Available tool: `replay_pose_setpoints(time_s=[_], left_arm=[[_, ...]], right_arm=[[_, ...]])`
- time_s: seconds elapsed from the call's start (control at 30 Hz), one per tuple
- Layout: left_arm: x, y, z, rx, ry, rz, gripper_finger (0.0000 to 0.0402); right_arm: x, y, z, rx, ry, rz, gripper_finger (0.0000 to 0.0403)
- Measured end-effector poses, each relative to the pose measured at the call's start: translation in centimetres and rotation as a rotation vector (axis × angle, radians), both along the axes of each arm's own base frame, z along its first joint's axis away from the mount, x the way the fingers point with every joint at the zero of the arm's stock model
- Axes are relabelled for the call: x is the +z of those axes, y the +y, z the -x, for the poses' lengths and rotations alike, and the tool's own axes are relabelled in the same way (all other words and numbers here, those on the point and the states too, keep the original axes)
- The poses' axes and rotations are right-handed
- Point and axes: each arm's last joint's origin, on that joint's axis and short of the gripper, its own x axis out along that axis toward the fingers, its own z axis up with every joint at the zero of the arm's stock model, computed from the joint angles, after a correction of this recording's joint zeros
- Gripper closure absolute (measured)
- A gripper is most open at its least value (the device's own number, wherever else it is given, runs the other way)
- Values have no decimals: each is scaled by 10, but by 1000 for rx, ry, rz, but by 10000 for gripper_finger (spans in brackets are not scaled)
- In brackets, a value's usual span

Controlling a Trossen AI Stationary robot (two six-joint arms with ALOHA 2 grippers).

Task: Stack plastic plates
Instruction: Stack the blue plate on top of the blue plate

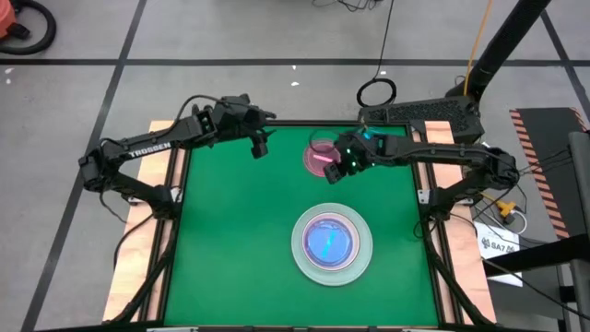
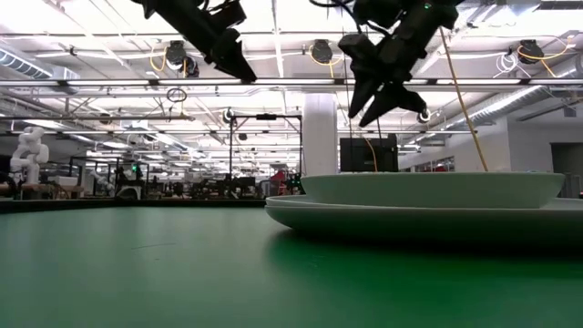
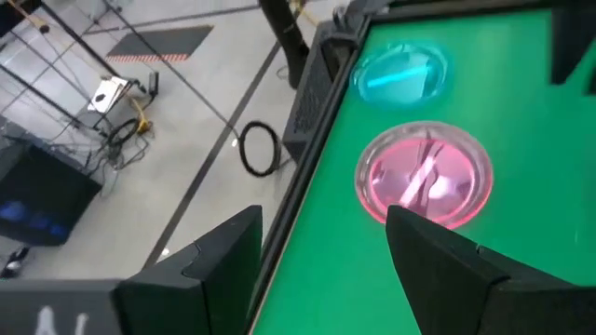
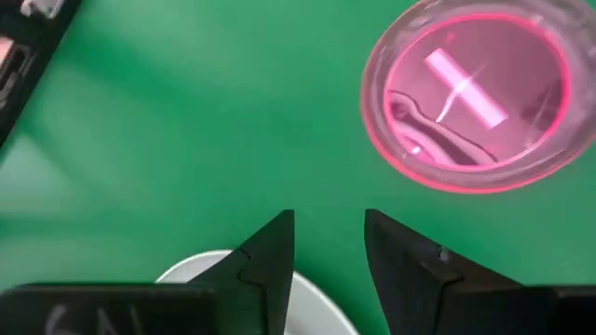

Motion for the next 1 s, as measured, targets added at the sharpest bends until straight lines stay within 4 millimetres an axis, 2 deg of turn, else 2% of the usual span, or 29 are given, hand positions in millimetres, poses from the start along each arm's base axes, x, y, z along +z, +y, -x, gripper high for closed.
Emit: replay_pose_setpoints(time_s=[0.13, 0.33, 0.5, 0.63, 0.8, 0.9, 1.0], left_arm=[[4, 3, -1, -37, -53, 3, 165], [3, 3, 0, -57, -50, 25, 165], [1, 1, 0, -101, -58, 91, 165], [-3, -1, 1, -83, -40, 152, 165], [-6, -10, -1, -103, -60, 238, 165], [-18, -19, -4, -116, -49, 275, 165], [-29, -28, 2, -122, -48, 300, 165]], right_arm=[[5, -18, -3, -33, 84, -8, 275], [3, -48, -11, -37, 224, -15, 275], [1, -71, -10, -9, 370, -12, 275], [2, -88, -5, 12, 487, 4, 275], [9, -103, 5, 11, 527, -8, 275], [9, -110, 12, 10, 543, -15, 275], [9, -116, 19, 41, 569, -17, 275]])
